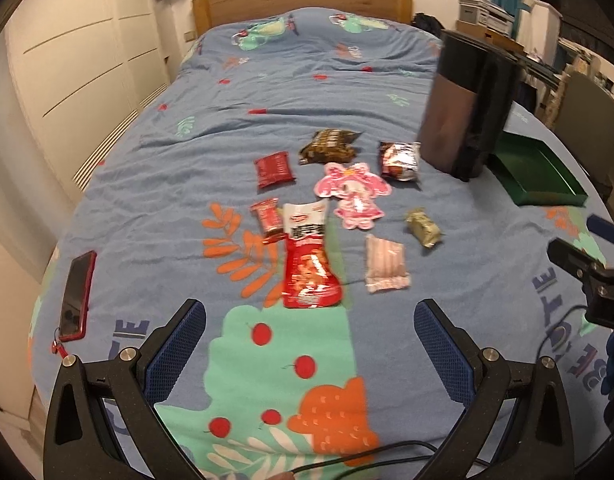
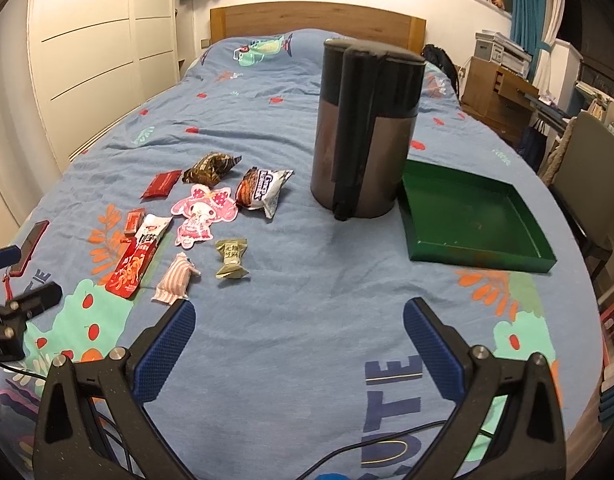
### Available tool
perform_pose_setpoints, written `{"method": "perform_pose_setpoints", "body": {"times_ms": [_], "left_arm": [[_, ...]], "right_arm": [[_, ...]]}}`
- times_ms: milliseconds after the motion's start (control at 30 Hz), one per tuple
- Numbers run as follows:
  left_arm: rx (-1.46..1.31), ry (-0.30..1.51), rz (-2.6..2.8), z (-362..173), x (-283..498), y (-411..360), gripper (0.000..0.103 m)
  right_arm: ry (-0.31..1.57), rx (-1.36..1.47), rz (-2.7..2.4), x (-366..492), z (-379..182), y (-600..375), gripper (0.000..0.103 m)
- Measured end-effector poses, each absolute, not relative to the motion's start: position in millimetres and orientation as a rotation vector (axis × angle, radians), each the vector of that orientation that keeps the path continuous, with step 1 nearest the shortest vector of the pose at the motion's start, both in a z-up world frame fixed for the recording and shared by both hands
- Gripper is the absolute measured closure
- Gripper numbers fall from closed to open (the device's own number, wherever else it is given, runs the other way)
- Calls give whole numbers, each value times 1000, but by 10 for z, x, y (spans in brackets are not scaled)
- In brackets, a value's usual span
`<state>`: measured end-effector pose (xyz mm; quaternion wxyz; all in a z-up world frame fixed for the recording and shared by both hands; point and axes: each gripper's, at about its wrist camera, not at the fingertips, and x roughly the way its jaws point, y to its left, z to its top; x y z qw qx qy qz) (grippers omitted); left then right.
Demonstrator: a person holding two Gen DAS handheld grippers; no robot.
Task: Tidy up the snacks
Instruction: 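Grasp the gold sesame candy with the right tool while the left grasps the red spicy strip bag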
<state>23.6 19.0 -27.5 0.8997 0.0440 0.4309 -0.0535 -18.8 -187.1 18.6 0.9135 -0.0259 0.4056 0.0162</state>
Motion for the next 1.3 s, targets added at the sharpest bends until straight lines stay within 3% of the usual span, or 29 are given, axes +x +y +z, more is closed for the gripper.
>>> {"method": "perform_pose_setpoints", "body": {"times_ms": [300,633,833,1000,1133,1167,1300], "left_arm": [[16,976,-44,-536,536,532,1],[4,1065,-57,-893,998,421,1],[35,1111,-81,-1104,1303,256,8],[31,1164,-73,-1292,1489,233,25],[17,1191,-81,-1391,1571,255,31],[12,1196,-84,-1408,1586,259,32],[17,1201,-95,-1432,1626,225,39]], "right_arm": [[897,-40,97,90,-95,-1738,0],[956,-23,159,601,-425,-1549,0],[1002,-26,175,931,-667,-1431,1],[1042,-19,190,1128,-848,-1392,33],[1069,-17,209,1222,-950,-1373,57],[1073,-16,214,1237,-968,-1369,59],[1082,-15,232,1282,-1010,-1351,100]]}}
